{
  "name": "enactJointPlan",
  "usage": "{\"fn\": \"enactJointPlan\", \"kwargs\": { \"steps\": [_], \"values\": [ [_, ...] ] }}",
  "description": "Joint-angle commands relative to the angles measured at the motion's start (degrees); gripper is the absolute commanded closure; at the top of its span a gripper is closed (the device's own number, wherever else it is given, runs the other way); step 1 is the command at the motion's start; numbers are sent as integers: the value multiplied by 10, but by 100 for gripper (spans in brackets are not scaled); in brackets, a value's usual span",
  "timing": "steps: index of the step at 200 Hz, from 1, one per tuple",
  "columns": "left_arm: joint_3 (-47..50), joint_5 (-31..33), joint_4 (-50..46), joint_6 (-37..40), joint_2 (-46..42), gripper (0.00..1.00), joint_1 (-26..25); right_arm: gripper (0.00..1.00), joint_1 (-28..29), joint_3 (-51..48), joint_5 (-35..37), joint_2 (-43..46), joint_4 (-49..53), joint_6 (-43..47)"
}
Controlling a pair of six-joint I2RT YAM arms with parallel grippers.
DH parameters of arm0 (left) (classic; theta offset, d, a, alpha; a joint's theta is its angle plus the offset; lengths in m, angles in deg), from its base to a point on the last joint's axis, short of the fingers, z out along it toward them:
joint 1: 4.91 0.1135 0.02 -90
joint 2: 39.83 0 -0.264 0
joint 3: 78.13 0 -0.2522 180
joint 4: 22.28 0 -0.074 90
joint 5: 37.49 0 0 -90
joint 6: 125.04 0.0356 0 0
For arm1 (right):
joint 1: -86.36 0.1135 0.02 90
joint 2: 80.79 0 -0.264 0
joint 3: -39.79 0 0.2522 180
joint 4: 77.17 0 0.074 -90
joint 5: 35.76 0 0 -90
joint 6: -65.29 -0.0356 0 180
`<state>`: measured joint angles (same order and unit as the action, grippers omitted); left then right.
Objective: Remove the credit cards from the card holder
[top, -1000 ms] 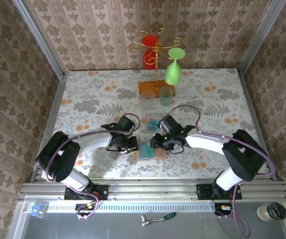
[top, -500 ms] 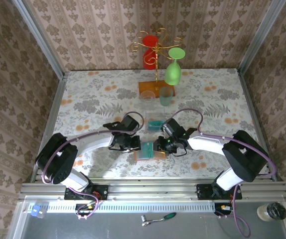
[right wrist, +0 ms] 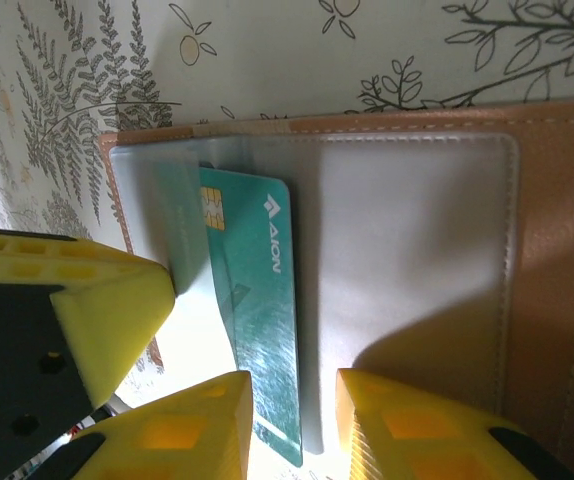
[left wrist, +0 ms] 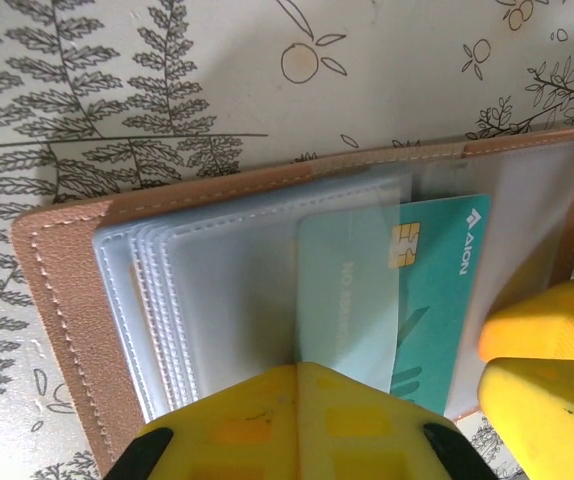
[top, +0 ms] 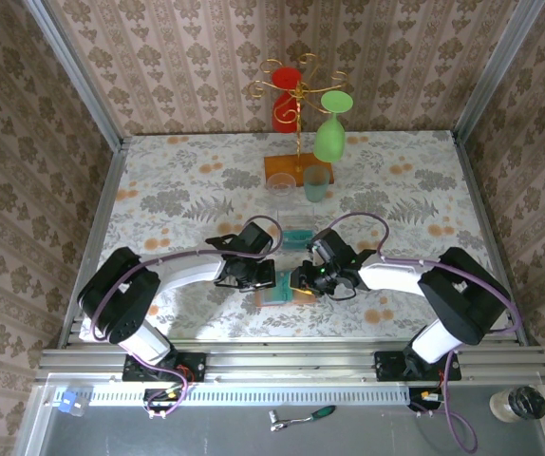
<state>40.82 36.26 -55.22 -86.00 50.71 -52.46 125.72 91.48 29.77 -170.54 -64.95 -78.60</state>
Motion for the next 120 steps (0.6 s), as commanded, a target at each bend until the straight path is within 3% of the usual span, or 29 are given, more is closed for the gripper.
{"fn": "enactJointPlan", "kwargs": {
  "steps": [1, 76, 120],
  "values": [
    [-4, 1, 3, 1, 9, 93, -1, 72, -3, -11, -18, -16, -35, -14],
    [6, 8, -6, 11, 29, 94, 1, 75, -3, -24, -40, -40, -96, -32],
    [11, 9, -5, 13, 30, 94, 2, 81, -3, -22, -30, -26, -83, -35]
  ]
}}
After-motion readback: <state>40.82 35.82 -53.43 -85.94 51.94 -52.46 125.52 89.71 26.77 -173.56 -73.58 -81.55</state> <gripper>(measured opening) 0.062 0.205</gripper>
